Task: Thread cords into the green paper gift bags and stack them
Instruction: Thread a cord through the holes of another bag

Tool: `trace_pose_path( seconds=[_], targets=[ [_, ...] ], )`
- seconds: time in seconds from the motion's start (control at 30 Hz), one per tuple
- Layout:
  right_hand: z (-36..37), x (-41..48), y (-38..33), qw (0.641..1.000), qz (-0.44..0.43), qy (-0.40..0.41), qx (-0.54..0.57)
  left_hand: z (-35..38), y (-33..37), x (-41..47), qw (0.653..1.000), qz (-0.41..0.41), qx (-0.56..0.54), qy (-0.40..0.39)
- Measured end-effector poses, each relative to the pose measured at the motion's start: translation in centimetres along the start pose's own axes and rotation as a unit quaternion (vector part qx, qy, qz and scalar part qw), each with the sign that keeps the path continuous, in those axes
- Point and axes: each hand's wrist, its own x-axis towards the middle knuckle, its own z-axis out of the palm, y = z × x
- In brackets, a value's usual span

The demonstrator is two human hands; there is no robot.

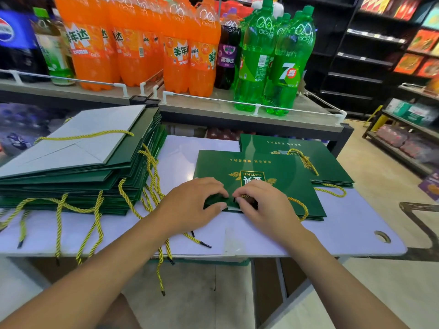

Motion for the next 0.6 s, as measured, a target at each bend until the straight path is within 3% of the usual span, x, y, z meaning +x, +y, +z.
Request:
trace_pose_path(
  seconds=[0.17, 0.37, 0.6],
  targets=[
    [-1.5, 0.1, -0.7, 0.999, -0.029, -0.023, -0.022, -0.1, 0.1, 0.1, 1.0, -0.008, -0.011, 0.026],
    [-2.8, 2.8, -0.5, 0.986, -0.084, -0.039, -0.135, -0.7, 0.5, 0.2, 0.995, -0.04, 0.027, 0.087],
    [-2.4, 3.8, -1.2, 0.986, -0.095, -0.059, -0.122, -0.5, 0.1, 0.1, 0.989, -0.017, 0.061, 0.137]
  ],
)
